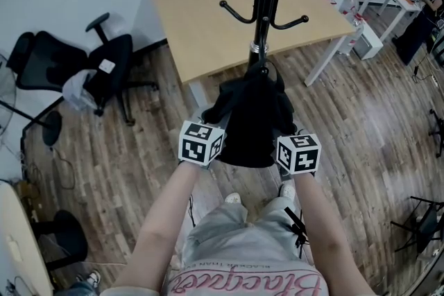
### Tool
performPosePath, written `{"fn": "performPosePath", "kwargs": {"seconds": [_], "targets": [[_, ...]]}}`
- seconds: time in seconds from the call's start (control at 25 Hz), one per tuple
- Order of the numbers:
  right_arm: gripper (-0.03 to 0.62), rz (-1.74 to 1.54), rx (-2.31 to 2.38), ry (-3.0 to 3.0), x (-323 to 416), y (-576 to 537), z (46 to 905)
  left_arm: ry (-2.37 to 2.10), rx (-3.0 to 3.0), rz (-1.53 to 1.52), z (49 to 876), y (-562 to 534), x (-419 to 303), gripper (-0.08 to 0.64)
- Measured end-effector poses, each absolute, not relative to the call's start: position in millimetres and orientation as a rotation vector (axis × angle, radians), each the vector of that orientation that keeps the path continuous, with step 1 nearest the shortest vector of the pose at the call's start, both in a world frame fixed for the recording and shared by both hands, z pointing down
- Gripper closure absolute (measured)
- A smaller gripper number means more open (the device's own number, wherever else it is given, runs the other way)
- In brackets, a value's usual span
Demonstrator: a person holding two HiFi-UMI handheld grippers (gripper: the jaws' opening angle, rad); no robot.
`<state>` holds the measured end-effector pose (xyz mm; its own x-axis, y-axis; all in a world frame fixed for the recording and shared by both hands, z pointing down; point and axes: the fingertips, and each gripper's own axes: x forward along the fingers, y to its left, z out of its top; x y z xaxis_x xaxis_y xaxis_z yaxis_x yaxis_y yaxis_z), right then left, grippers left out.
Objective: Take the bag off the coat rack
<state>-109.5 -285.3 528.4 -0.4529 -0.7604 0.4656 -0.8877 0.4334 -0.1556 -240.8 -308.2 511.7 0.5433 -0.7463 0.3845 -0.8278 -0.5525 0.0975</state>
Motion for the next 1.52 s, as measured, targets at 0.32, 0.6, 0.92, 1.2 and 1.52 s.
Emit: {"fn": "performPosePath", "kwargs": {"seconds": [0.32,0.6,0.92,1.2,1.52], "targets": [[0.554,0.524,1.403,-2.386,-117,-274,511,-1.367,2.503,0.398,494,-292,-249,0.472],[0.554,0.475,1.364,-2.414,-125,-258,498,-1.436,2.484,0.345,481,-272,-258,0.473],[0.554,0.375,1.317,-2.466,-138,-241,472,-1.542,2.448,0.286,456,-244,-272,0.474],[0.555,0.323,1.248,-2.525,-160,-231,449,-1.654,2.416,0.239,432,-224,-294,0.474],[0.555,0.236,1.143,-2.614,-184,-230,407,-1.803,2.391,0.184,387,-211,-317,0.476]]}}
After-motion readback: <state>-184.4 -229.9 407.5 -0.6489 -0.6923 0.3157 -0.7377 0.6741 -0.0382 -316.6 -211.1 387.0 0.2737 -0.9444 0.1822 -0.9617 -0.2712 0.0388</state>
